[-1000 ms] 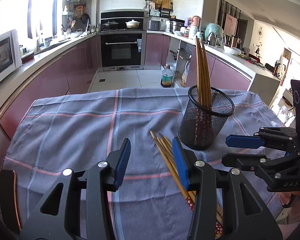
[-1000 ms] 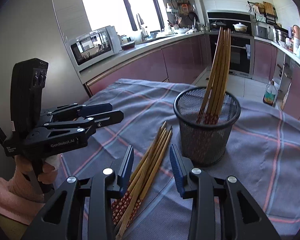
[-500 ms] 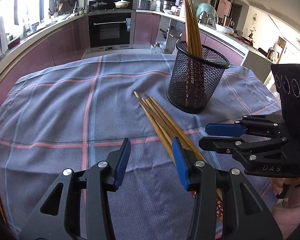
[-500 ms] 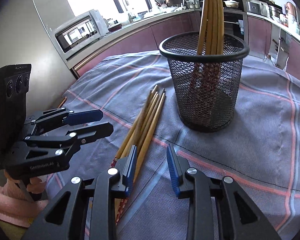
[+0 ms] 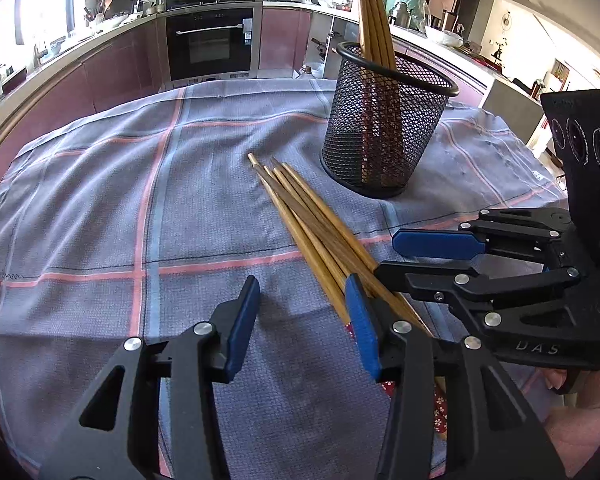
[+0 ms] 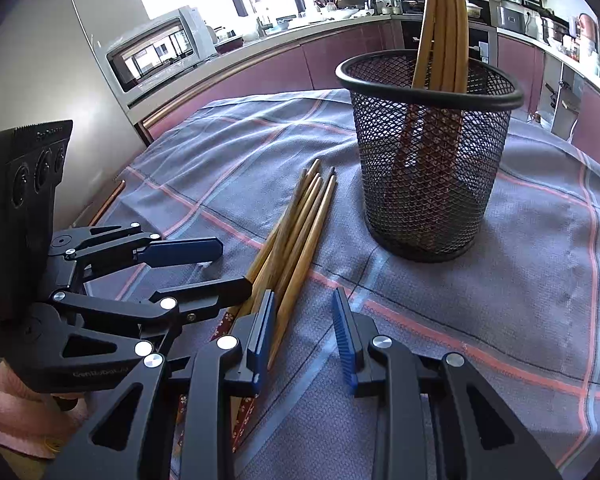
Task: Organize utensils
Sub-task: 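Move both open tools down to the remaining chopsticks on the cloth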
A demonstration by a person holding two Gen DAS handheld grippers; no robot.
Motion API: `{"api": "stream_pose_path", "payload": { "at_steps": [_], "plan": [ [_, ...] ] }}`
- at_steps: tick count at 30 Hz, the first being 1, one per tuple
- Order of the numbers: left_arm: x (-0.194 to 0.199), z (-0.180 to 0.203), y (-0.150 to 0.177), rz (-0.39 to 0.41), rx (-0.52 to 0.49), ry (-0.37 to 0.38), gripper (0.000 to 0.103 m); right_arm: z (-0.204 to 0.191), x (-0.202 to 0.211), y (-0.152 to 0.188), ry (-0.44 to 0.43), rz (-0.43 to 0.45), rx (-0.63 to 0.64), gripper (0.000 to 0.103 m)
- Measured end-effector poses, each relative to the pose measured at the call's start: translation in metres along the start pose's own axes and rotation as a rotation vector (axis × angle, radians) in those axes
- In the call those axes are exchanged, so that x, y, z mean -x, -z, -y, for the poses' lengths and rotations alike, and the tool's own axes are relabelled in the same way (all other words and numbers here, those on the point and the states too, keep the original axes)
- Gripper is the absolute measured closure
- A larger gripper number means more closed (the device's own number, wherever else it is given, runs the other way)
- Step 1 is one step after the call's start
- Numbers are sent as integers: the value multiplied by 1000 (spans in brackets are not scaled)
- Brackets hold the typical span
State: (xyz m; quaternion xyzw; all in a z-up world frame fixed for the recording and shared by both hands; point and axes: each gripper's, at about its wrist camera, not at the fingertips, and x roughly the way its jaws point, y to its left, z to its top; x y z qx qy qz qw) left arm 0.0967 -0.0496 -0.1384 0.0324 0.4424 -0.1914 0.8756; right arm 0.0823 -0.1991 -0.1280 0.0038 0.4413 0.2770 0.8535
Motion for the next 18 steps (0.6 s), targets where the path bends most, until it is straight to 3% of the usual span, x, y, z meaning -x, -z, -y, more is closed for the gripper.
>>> {"api": "stream_pose_path", "payload": {
  "at_steps": [18],
  "plan": [
    [-7, -9, -6, -22, -12, -49, 64, -10, -13, -8, 83, -15, 50, 77]
  ]
}}
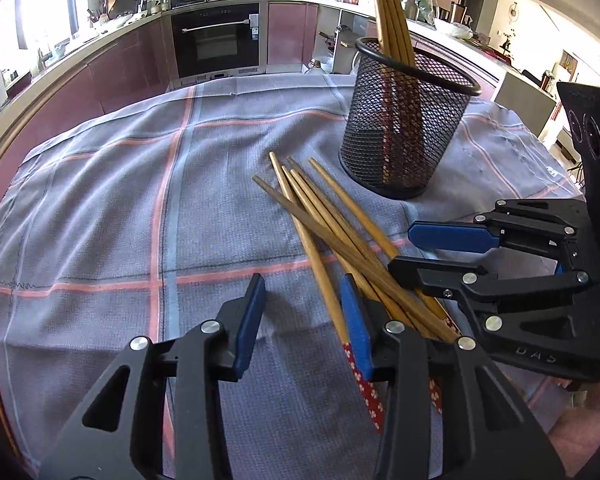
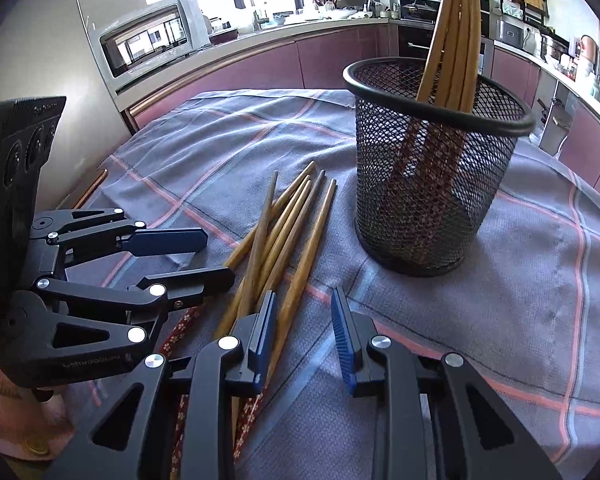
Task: Organize utensils
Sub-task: 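Move both open tools down to the remaining chopsticks on the cloth, then grasp one chopstick with the right tool while the left tool grasps another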
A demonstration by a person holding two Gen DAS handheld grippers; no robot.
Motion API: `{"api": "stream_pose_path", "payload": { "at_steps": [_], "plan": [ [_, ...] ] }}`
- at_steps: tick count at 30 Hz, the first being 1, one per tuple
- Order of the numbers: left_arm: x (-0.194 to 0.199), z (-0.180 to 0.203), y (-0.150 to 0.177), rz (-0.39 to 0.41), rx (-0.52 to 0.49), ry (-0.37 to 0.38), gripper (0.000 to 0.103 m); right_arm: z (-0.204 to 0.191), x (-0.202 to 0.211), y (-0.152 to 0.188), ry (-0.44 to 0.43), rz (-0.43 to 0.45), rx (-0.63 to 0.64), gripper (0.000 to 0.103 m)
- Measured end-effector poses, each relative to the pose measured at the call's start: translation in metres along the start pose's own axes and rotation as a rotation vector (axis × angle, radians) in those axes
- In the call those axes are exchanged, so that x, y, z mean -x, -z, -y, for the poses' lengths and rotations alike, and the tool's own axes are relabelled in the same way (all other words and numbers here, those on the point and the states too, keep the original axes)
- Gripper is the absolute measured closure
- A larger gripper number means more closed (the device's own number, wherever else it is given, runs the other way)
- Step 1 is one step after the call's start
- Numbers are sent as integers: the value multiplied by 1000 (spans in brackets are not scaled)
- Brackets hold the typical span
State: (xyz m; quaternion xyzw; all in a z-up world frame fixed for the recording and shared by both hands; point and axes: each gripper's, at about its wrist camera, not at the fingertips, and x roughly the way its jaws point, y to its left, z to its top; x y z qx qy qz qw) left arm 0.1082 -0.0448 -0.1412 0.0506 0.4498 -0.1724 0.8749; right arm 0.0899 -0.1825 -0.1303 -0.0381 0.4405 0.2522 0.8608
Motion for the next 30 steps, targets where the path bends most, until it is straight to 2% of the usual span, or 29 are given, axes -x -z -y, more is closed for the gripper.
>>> {"api": "stream_pose_path", "payload": {
  "at_steps": [3, 8, 14, 16, 18, 30],
  "plan": [
    [-5, -1, -6, -3, -4, -9, 65, 0, -5, -5, 17, 5, 7, 80],
    [-11, -1, -16, -8, -8, -32, 73, -3, -12, -13, 47, 12, 20, 87],
    [-12, -2, -17, -5, 15, -33, 80, 0, -12, -14, 29, 17, -3, 95],
    [-12, -4, -16, -5, 31, -31, 85, 2, -11, -13, 18, 20, -13, 97],
    [-11, -6, -15, -9, 47, -25, 94, 5, -9, -11, 10, 20, -22, 97],
    [6, -26, -3, 8, 142, -31, 95, 13, 14, -5, -9, 70, -40, 97]
  ]
}}
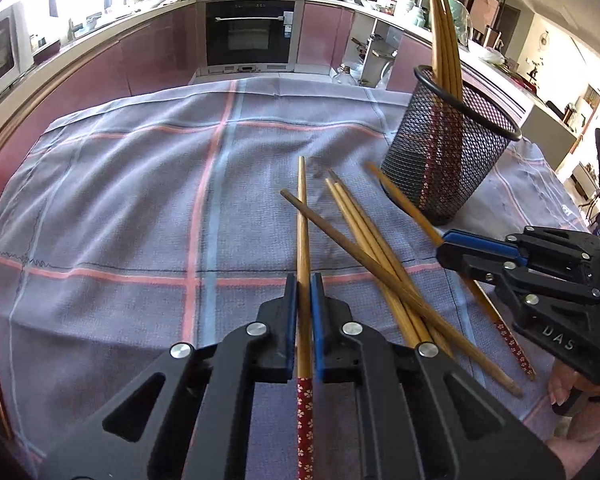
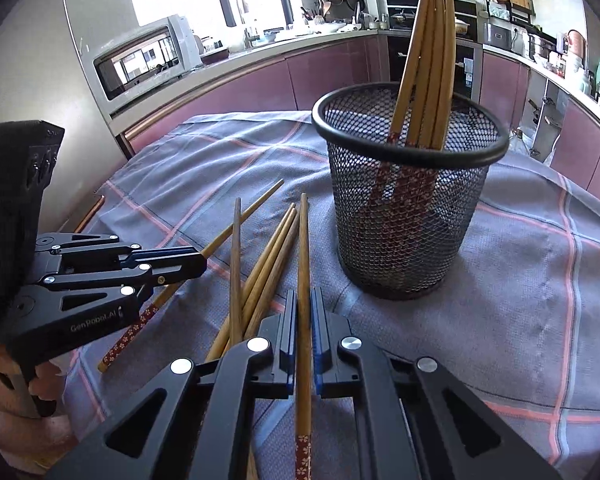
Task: Organize utensils
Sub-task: 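Grasp one chopstick with the right tool while the left tool grasps another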
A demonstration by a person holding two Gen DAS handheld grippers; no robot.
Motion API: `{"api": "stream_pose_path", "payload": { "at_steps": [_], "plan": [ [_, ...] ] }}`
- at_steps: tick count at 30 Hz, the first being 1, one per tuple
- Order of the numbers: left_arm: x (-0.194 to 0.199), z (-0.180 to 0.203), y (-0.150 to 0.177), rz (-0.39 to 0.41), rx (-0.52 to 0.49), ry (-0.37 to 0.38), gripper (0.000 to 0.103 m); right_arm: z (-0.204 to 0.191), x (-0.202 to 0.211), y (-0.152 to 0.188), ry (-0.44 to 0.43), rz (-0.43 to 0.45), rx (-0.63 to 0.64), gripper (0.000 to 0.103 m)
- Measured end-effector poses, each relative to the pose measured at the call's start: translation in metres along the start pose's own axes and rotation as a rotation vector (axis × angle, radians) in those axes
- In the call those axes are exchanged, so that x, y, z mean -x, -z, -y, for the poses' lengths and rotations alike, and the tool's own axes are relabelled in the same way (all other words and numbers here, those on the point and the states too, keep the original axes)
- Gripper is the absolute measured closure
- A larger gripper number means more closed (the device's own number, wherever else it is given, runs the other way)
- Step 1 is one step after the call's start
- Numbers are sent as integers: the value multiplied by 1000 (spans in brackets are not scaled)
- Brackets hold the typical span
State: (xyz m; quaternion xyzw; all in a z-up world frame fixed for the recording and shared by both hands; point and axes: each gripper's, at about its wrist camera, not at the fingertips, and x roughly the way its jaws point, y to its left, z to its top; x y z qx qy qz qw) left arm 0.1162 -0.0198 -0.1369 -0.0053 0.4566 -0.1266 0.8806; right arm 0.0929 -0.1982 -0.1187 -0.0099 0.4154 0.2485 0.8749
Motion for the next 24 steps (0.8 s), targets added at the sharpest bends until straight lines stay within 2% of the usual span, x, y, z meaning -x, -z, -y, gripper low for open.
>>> {"api": "stream_pose_path", "payload": {
  "at_steps": [9, 17, 24],
  "plan": [
    [30, -24, 1, 58, 75, 31, 95, 0, 31, -4, -49, 90, 4, 97],
    [55, -38, -3, 130, 121, 12, 95, -1, 54, -9, -57, 152, 2, 98],
    [77, -39, -7, 190, 124, 63, 95, 1, 69, -14, -61, 201, 0, 98]
  ]
}}
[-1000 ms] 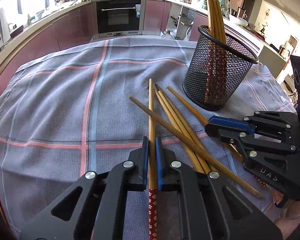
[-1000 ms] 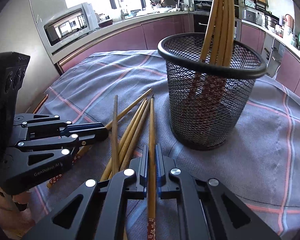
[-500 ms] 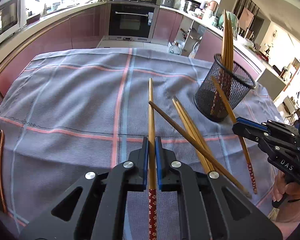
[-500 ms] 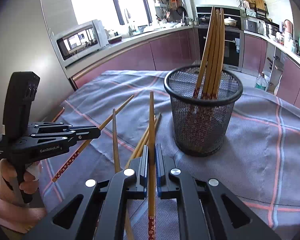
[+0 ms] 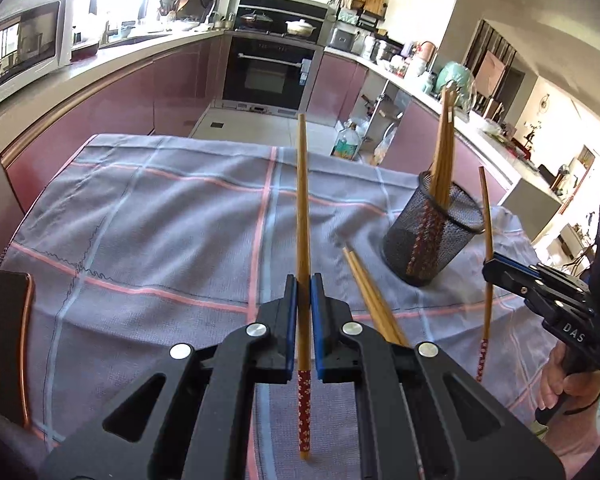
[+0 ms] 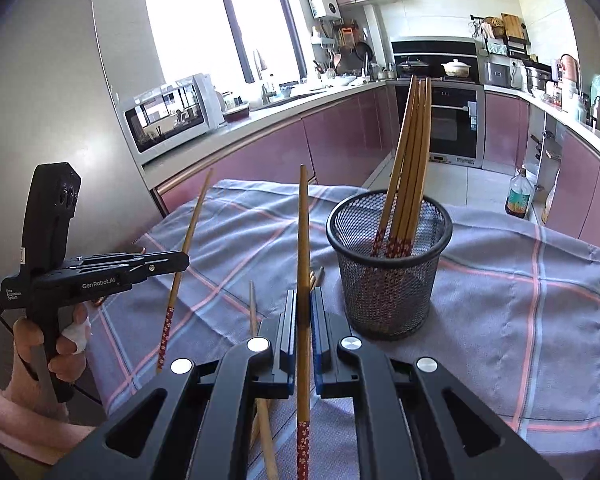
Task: Organize utensils
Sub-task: 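Grasp one chopstick with the right tool while the left tool grasps another, then lift the chopstick upright over the cup with the right tool while the left tool lifts its own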
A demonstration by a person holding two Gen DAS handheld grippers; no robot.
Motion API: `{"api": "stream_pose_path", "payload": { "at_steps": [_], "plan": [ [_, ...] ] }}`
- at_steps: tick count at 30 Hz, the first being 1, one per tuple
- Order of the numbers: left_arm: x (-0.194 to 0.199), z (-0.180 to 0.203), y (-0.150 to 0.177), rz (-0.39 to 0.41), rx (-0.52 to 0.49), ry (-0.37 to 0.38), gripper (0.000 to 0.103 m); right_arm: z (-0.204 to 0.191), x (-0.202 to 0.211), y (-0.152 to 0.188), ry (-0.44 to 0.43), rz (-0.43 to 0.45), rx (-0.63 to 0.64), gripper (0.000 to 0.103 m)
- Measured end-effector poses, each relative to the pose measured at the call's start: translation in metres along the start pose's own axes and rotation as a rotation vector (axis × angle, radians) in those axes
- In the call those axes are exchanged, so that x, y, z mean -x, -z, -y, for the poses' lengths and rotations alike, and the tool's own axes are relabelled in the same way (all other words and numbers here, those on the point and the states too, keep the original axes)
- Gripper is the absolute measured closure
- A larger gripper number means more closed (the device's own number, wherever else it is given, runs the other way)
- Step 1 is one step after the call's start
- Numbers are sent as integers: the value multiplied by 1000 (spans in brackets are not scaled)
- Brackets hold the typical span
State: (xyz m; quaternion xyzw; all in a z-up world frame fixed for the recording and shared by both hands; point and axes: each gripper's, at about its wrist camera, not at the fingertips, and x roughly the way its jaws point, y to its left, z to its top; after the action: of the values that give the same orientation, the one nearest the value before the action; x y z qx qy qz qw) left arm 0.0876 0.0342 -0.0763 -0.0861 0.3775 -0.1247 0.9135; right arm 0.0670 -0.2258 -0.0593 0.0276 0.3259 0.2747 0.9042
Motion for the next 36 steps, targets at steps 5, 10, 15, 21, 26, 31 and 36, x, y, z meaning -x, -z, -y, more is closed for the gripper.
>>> {"api": "stream_pose_path", "payload": {
  "at_steps": [5, 10, 15, 21, 26, 31, 36],
  "plan": [
    [15, 10, -10, 49, -13, 58, 95, 2, 13, -6, 3, 43, -2, 98],
    [27, 24, -18, 87, -35, 108, 95, 8, 24, -14, 5, 81, -9, 98],
    [36, 36, -26, 110, -51, 150, 95, 13, 35, -23, 10, 121, -13, 98],
    [43, 48, -39, 142, -70, 190, 95, 18, 46, -37, 16, 163, -8, 98],
    [48, 63, -51, 164, -99, 216, 95, 18, 57, -49, 21, 200, 9, 98],
    [52, 75, -66, 186, -124, 237, 95, 20, 65, -61, 29, 233, 20, 98],
    [58, 87, -80, 217, -143, 259, 95, 21, 73, -73, 42, 264, 39, 98]
  ]
}}
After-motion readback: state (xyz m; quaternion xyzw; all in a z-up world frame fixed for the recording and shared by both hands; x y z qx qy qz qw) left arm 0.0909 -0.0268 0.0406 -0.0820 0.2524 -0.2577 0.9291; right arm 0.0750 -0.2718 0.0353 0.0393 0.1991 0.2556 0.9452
